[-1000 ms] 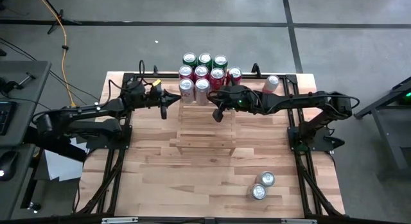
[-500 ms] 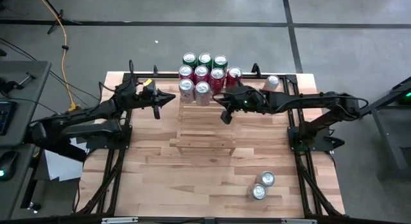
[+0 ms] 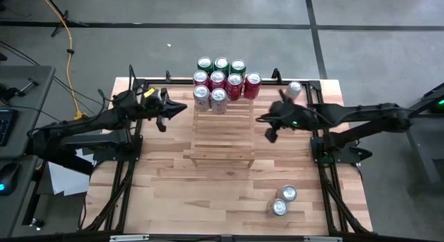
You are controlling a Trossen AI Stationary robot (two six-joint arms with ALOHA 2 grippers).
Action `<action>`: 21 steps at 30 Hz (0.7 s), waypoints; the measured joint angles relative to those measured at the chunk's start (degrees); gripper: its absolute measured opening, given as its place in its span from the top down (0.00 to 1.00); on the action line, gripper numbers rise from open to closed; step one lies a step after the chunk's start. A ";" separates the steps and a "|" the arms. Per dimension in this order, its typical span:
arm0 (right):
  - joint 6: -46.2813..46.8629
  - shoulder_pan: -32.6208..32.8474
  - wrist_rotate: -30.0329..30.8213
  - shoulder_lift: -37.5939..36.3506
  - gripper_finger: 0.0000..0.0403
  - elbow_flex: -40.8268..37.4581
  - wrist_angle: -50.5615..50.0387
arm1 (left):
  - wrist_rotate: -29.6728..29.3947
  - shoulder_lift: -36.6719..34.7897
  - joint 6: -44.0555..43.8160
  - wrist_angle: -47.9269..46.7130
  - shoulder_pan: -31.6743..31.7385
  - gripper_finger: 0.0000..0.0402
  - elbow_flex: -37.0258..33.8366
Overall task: Place canned beverage on shelf
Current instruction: Put the top silver soda can on the shelf aligned with the other silver soda cans
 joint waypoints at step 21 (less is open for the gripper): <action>18.95 -4.76 4.86 -15.10 1.00 -13.21 -1.21 | -13.52 -1.69 6.20 0.16 -3.20 1.00 6.30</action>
